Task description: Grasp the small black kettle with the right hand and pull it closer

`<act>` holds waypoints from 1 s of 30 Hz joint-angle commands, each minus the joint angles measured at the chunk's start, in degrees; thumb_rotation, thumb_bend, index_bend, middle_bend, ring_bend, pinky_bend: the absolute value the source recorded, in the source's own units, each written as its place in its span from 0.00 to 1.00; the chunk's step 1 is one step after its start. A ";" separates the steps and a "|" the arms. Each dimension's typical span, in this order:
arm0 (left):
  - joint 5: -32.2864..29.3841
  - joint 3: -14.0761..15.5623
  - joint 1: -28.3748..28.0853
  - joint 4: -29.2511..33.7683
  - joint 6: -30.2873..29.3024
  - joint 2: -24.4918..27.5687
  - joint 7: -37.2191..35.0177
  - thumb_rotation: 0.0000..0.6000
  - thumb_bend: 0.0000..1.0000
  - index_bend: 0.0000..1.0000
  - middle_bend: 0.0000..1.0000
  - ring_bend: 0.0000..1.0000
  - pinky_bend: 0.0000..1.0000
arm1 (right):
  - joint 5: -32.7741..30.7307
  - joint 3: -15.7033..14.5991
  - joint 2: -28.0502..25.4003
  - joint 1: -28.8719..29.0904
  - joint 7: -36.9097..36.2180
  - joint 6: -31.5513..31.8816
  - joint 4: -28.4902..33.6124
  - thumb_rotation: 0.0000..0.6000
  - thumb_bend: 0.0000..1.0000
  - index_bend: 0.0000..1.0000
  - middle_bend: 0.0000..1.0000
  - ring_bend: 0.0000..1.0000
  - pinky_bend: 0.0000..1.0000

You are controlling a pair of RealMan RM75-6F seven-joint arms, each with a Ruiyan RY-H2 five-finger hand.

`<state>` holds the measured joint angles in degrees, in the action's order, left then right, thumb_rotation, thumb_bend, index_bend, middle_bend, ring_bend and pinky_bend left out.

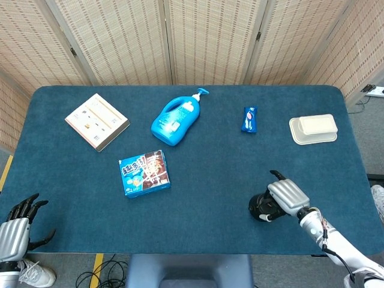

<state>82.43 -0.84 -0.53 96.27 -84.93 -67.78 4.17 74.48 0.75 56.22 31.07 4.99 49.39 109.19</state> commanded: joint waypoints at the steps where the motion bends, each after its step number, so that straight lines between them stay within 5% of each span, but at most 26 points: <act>1: 0.04 -0.01 0.03 -0.07 -0.10 -0.02 -0.04 1.00 0.27 0.24 0.11 0.11 0.15 | -1.15 -0.26 0.15 -0.29 2.17 0.80 1.04 0.82 0.00 1.00 1.00 0.94 0.07; 9: -0.01 -0.01 -0.01 0.03 -0.08 0.00 0.38 1.00 0.27 0.24 0.11 0.11 0.15 | -2.43 -0.50 0.29 -0.47 5.13 1.55 1.98 0.81 0.01 1.00 1.00 0.98 0.08; 16: -0.20 -0.05 -0.06 0.15 0.04 0.08 0.58 1.00 0.27 0.24 0.11 0.11 0.15 | -1.87 -0.53 0.97 -0.81 5.12 2.17 1.44 0.81 0.23 1.00 1.00 0.99 0.12; 24: -0.35 -0.19 -0.09 0.08 0.00 0.13 0.63 1.00 0.27 0.24 0.11 0.11 0.15 | -1.14 -0.50 1.36 -1.33 4.77 3.07 0.77 0.80 0.25 1.00 1.00 1.00 0.16; 30: -0.34 -0.15 -0.16 -0.03 0.13 0.05 0.60 1.00 0.27 0.24 0.11 0.11 0.15 | -0.55 -0.37 1.81 -1.67 5.02 3.95 0.28 0.79 0.42 1.00 1.00 1.00 0.20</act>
<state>82.08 -1.00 -0.69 96.23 -84.79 -67.73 4.77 73.91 0.37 58.01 29.43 9.99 53.32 109.50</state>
